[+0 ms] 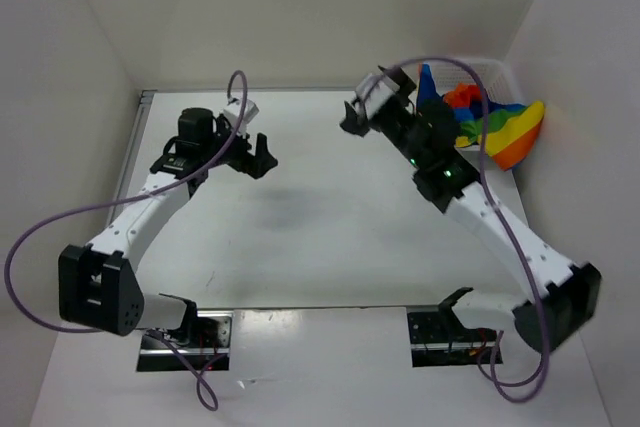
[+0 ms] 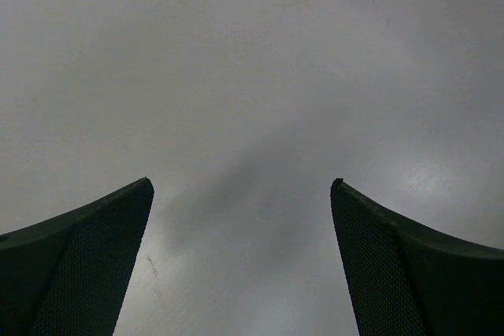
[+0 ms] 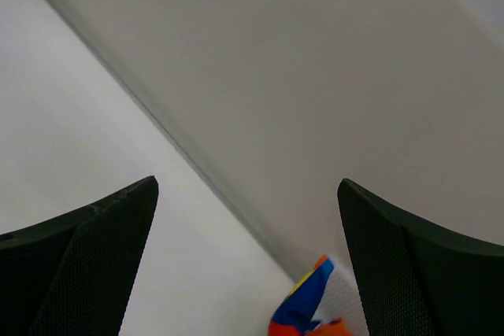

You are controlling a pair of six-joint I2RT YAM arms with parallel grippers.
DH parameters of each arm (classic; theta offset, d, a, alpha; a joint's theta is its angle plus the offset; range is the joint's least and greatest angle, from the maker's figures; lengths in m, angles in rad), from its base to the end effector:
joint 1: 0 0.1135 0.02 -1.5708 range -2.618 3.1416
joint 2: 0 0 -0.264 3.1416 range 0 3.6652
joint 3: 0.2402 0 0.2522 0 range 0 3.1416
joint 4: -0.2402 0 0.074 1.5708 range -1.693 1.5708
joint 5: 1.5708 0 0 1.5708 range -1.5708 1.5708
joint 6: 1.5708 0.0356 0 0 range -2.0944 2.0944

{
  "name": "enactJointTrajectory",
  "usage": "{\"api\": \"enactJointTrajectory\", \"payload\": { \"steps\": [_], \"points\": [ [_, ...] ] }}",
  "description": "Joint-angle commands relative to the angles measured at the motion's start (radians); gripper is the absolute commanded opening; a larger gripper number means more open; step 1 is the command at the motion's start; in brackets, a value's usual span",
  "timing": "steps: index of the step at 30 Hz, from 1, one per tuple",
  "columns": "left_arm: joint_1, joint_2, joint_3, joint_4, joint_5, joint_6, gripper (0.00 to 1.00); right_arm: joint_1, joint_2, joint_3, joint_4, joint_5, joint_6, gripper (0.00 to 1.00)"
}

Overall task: Fold and stack the shorts
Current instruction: Grab the shorts from the pile

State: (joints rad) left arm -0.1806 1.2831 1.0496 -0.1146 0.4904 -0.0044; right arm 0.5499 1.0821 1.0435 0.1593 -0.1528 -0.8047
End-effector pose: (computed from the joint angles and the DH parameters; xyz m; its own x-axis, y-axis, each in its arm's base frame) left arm 0.2885 -0.0697 0.3324 -0.3382 0.0578 -0.9393 0.5925 0.7885 -0.1648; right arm 0.2116 0.1361 0.4102 0.5362 -0.5067 -0.6751 -0.3734 0.5748 -0.7281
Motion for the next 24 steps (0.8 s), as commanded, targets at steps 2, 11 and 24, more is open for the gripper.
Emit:
{"api": "enactJointTrajectory", "payload": {
  "steps": [2,11,24],
  "points": [
    [-0.057,0.103,0.027,-0.155,-0.072,0.004,1.0,-0.065,0.272,0.237,-0.252,0.432,0.456,0.99],
    [-0.066,0.087,-0.12,-0.037,0.036,0.004,1.0,-0.497,0.628,0.489,-0.515,0.412,1.076,0.94],
    [-0.066,0.107,-0.122,-0.048,0.004,0.004,1.0,-0.571,0.7,0.401,-0.457,0.426,1.059,0.83]
  ]
}}
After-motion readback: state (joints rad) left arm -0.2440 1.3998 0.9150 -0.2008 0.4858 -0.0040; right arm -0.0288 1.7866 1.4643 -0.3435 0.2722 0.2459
